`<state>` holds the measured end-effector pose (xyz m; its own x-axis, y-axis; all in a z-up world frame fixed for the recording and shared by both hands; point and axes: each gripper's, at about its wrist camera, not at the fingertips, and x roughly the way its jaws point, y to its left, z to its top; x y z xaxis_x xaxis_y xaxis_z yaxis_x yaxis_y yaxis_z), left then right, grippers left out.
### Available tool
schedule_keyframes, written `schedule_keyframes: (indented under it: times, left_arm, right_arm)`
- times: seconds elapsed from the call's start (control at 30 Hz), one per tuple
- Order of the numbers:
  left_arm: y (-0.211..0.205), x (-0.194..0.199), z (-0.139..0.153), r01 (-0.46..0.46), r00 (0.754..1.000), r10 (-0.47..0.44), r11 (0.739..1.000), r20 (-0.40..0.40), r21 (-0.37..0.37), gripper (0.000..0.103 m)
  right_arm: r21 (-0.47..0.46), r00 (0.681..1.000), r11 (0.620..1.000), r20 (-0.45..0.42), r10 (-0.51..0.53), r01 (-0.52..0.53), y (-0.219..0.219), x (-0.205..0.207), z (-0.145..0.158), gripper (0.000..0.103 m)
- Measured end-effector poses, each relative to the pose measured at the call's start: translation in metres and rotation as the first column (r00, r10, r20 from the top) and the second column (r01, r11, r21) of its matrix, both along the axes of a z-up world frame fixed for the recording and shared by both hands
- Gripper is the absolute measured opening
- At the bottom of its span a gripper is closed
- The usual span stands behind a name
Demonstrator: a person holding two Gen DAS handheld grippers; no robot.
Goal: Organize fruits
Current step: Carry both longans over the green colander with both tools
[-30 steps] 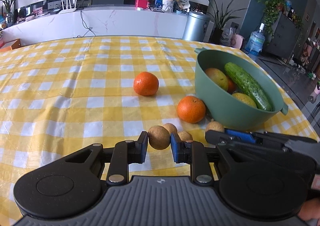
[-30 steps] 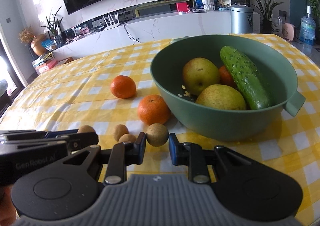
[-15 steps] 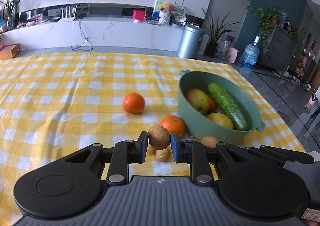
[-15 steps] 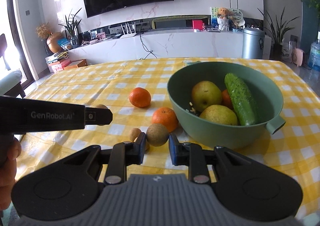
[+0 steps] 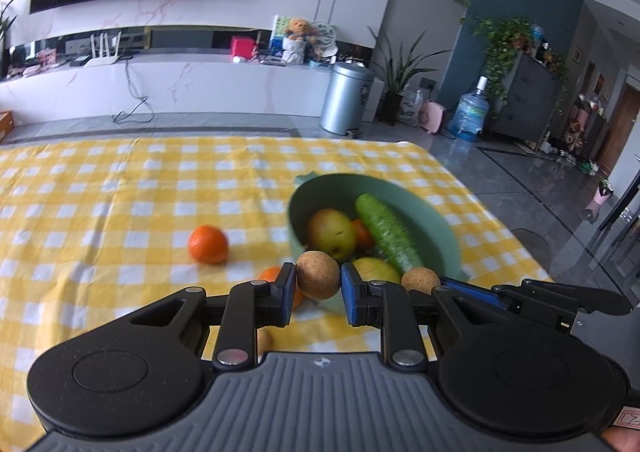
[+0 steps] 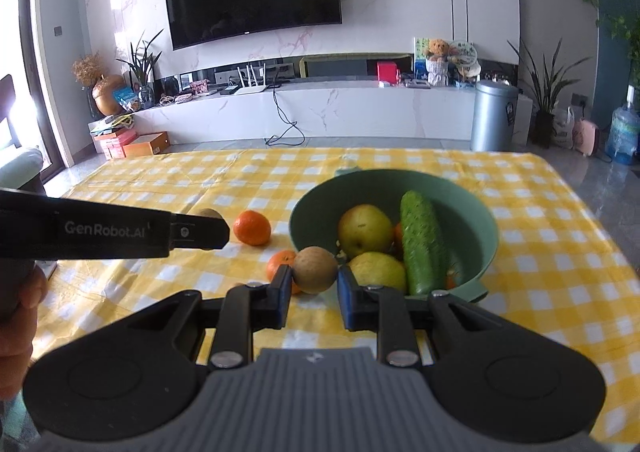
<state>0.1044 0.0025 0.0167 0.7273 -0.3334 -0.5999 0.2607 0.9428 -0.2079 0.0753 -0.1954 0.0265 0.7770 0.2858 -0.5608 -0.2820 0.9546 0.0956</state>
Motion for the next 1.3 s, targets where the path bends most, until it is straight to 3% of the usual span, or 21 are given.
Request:
schedule_keyframes:
  times: [0.33, 0.8, 1.3]
  left_arm:
    - [-0.042, 0.02, 0.007, 0.073, 0.997, -0.073, 0.997, -0.004, 0.004, 0.027]
    - [-0.089, 0.059, -0.015, 0.148, 0.986, -0.143, 0.988, -0.083, 0.053, 0.027]
    - [-0.095, 0.082, -0.049, 0.161, 0.972, -0.151, 0.986, -0.178, 0.041, 0.026]
  right_arm:
    - [-0.082, 0.999, 0.997, 0.035, -0.01, 0.013, -0.035, 0.015, 0.014, 0.021]
    - [-0.193, 0.999, 0.981, -0.025, -0.04, 0.034, -0.061, 0.059, -0.002, 0.021]
    - [-0.198, 0.993, 0.98, -0.113, -0.034, 0.011, -0.061, 0.091, -0.029, 0.021]
